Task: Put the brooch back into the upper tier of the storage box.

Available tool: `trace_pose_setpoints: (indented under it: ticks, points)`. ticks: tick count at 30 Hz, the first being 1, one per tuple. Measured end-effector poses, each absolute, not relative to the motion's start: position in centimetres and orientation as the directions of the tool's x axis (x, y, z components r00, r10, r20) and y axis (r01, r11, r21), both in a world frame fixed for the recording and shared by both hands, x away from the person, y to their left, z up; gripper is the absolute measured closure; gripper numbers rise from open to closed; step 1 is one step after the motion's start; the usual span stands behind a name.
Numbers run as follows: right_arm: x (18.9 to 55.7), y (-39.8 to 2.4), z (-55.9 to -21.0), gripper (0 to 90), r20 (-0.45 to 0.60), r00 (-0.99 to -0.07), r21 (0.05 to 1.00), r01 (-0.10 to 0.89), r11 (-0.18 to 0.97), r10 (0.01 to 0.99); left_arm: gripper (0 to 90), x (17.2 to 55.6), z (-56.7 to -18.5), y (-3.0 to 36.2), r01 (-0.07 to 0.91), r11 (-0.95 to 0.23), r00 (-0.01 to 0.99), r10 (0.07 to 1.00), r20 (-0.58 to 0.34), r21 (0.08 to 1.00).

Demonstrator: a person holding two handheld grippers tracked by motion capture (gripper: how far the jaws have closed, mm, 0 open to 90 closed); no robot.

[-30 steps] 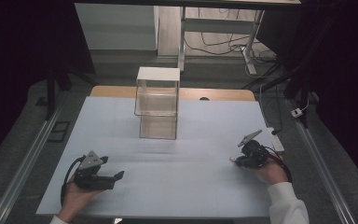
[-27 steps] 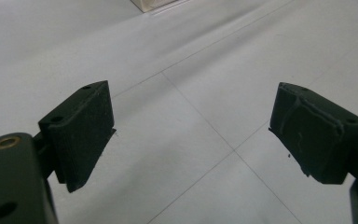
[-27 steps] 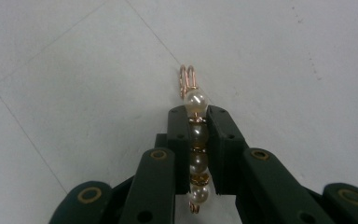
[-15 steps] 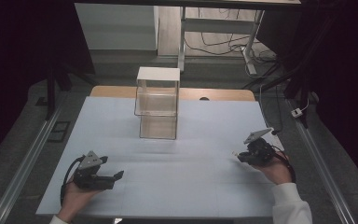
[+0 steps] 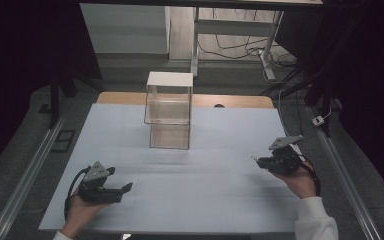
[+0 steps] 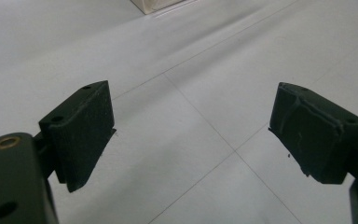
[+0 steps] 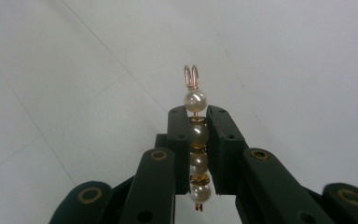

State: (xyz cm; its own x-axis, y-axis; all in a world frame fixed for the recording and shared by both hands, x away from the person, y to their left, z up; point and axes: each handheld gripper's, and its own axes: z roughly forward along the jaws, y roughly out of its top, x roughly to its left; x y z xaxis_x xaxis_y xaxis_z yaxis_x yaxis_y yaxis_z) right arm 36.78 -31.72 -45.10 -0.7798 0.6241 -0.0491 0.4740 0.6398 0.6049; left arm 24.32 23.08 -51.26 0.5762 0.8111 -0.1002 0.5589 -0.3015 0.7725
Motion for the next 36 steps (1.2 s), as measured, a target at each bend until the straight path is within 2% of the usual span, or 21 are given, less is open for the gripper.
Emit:
trace_pose_setpoints:
  ticks: [9, 36]
  points:
    - [36.0, -31.5, -43.4, 79.6, -0.053, -0.777, 0.689, 0.426, 0.587, 0.627, 13.9, 24.3, -51.2, 23.1, 0.559, -0.297, 0.574, 0.812, -0.104, 0.774]
    - [34.8, -30.3, -41.3, 79.5, -0.075, -0.769, 0.792, 0.341, 0.507, 0.635, 14.1, 24.4, -51.2, 23.2, 0.554, -0.286, 0.572, 0.813, -0.108, 0.782]
